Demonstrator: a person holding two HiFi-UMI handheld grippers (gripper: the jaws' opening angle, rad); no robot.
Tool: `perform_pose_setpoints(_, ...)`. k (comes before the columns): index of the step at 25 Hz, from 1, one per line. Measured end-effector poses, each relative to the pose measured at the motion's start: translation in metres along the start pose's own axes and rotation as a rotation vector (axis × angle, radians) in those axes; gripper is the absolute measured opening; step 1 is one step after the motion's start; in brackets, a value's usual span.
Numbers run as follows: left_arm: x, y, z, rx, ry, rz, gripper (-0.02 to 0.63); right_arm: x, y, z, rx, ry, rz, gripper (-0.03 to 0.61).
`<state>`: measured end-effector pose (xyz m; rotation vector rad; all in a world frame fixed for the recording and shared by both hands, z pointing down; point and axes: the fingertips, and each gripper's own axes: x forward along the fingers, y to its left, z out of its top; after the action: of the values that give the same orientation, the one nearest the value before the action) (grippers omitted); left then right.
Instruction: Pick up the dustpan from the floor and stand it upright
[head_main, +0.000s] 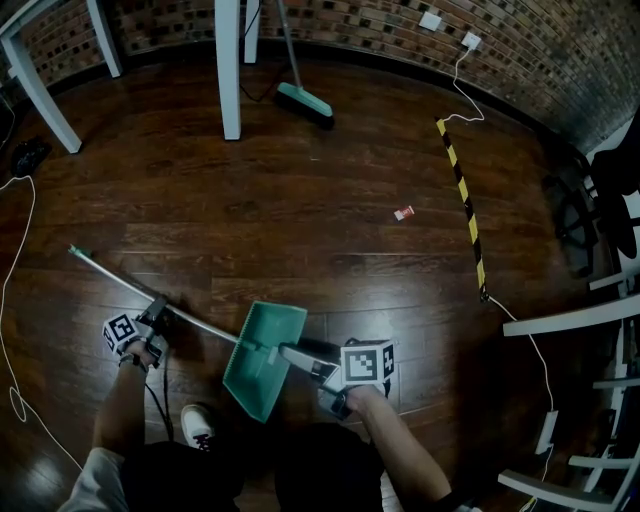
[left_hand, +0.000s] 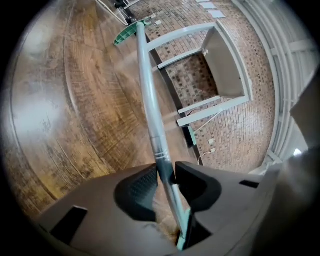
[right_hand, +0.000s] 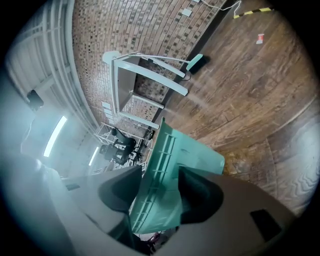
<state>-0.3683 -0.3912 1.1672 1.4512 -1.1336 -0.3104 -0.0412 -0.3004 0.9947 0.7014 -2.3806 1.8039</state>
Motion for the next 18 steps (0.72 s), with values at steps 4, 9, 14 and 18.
perform_pose_setpoints(4, 0.001, -0.005, 0.001, 0.009, 0.003, -0.007, 0.110, -0.001, 0.000, 0.001, -0.010, 0.007, -0.005, 0.200)
perform_pose_setpoints(9, -0.005, -0.011, 0.001, 0.025, -0.009, -0.016, 0.109, -0.006, -0.003, 0.001, -0.011, 0.014, 0.001, 0.196)
perform_pose_setpoints(14, -0.014, -0.035, 0.014, 0.078, -0.041, -0.066, 0.101, -0.013, -0.011, 0.010, 0.028, -0.051, 0.010, 0.168)
perform_pose_setpoints(18, -0.019, -0.069, 0.030, 0.203, -0.058, -0.092, 0.101, -0.022, -0.023, 0.021, 0.037, -0.110, -0.012, 0.125)
